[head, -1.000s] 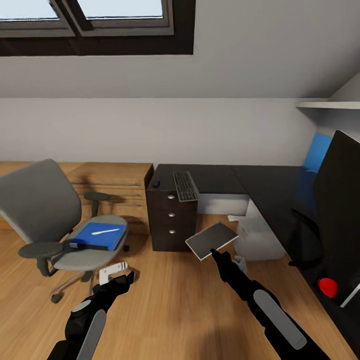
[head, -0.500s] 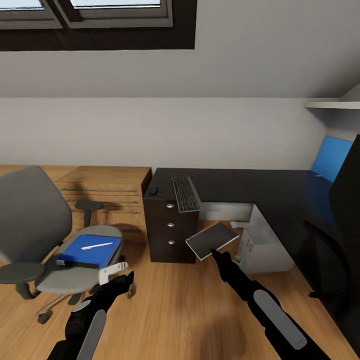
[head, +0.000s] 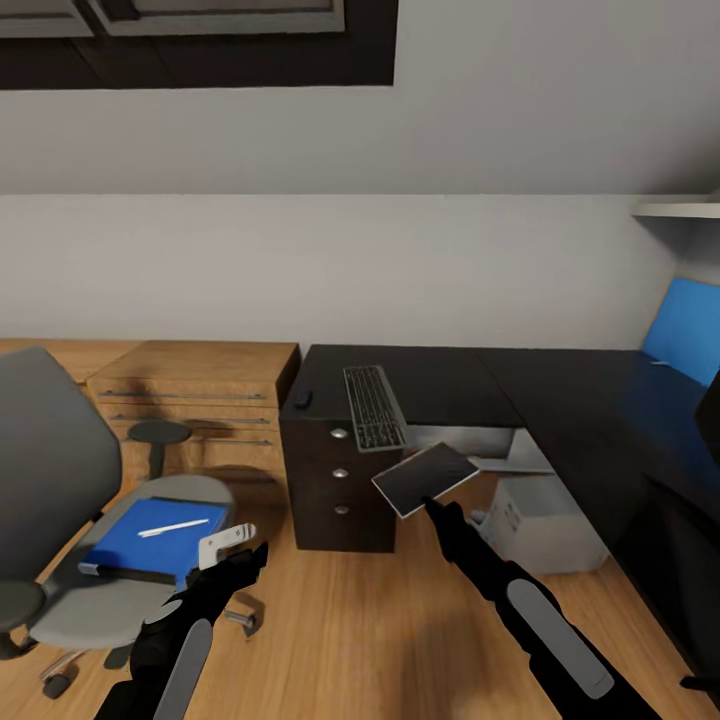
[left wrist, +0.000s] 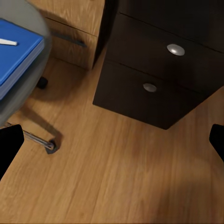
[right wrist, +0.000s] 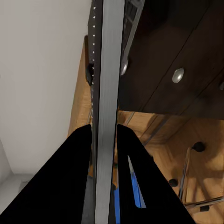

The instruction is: In the bedroom, organize the workspace by keeping the computer under the desk, ensuring the monitor is on the desk, placing the keyboard on the desk next to the monitor, placing the mouse on the desk next to the keyboard, moving the folder from the swivel chair onto the desk next to the mouse, stacking the notebook on top of the folder with the pen on top of the notebook, and positioning the swivel chair next to the desk.

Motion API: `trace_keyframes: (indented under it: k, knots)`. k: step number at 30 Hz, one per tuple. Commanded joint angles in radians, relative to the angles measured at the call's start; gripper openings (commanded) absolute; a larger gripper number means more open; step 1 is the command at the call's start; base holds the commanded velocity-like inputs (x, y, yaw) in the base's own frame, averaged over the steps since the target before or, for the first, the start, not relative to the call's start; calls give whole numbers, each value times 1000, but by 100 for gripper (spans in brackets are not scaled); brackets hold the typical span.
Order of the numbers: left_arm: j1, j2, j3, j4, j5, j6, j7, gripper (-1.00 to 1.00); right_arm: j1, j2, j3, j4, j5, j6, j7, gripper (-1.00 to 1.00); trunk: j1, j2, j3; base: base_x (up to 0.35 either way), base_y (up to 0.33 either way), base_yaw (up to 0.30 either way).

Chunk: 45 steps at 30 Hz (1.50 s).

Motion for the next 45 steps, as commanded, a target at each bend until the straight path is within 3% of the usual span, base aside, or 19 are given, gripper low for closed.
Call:
trace_keyframes:
  k: [1,14,22,24,26,27,30,38,45]
  knots:
    - [-1,0,-1,-1,11,3,9,100,-1,-1,1,-2,-8,-5,-2,-100,1,0,-1,324,48,0]
    - [-1,1,-1,-2,11,3,9,100,-1,-6,0,-4,-6,-144,77,-100,1,0,-1,324,44,0]
    - [-1,1,-1,-2,11,3,9,100,-1,-7,-8,2,-10,-290,86,-100,1,0,-1,324,3,0]
    - [0,1,-1,-2,11,3,8,100,-1,-5,-58,33,-14,-327,85,-100,1,0,-1,319,0,0]
    - [-1,0,-1,-2,11,3,8,100,-1,-4,-83,45,-15,-329,84,-100,1,0,-1,296,0,0]
    - [-1,1,-1,-2,11,3,9,100,-1,-1,-165,81,-18,-330,75,-100,1,0,-1,204,0,0]
    - [-1,0,-1,-2,11,3,9,100,-1,-1,-207,98,-19,-330,70,-100,1,0,-1,119,0,0]
    - [-1,0,-1,-2,11,3,9,100,-1,0,-236,124,-25,-330,45,-100,1,0,-1,11,0,0]
    - [-1,0,-2,-2,11,3,8,100,-1,4,-235,135,-29,-329,43,-100,1,0,-1,152,0,0]
